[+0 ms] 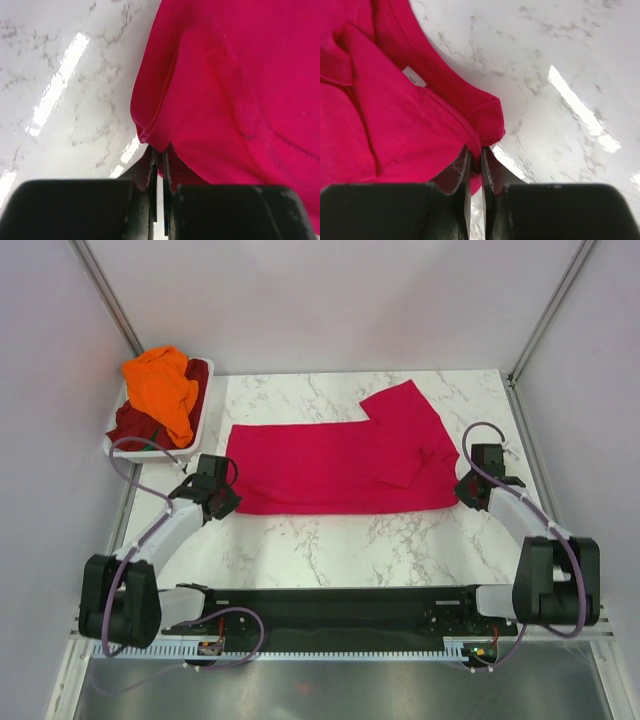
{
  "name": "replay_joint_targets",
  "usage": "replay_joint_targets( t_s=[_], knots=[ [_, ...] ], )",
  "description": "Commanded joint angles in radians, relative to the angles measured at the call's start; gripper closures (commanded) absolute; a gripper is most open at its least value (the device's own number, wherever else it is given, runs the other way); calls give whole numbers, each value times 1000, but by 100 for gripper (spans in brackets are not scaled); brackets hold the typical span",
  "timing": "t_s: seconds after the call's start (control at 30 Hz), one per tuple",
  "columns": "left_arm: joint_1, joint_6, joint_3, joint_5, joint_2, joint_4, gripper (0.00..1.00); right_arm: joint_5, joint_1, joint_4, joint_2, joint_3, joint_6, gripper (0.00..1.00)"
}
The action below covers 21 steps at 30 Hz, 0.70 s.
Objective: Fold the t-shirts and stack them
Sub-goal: Fold the tshirt
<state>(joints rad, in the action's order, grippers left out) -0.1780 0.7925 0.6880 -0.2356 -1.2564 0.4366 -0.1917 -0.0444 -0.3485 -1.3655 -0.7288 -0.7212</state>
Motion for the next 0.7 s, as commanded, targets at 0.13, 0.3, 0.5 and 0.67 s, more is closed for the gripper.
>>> replay_joint_targets(
  t_s=[0.13, 0.3, 0.5, 0.67],
  knots=[
    [6, 70, -146, 163, 207, 137, 94, -85, -35, -205, 250, 95, -35, 96],
    [-84, 144, -214, 359, 377, 166, 21, -22, -37, -251, 384, 126, -37, 11],
    [-107, -23, 35, 299, 497, 275, 0, 173, -12, -192, 442, 58, 0, 10],
    [-107, -237, 206, 127, 443, 358, 0, 187, 141, -44, 324, 66, -32, 26]
  ],
)
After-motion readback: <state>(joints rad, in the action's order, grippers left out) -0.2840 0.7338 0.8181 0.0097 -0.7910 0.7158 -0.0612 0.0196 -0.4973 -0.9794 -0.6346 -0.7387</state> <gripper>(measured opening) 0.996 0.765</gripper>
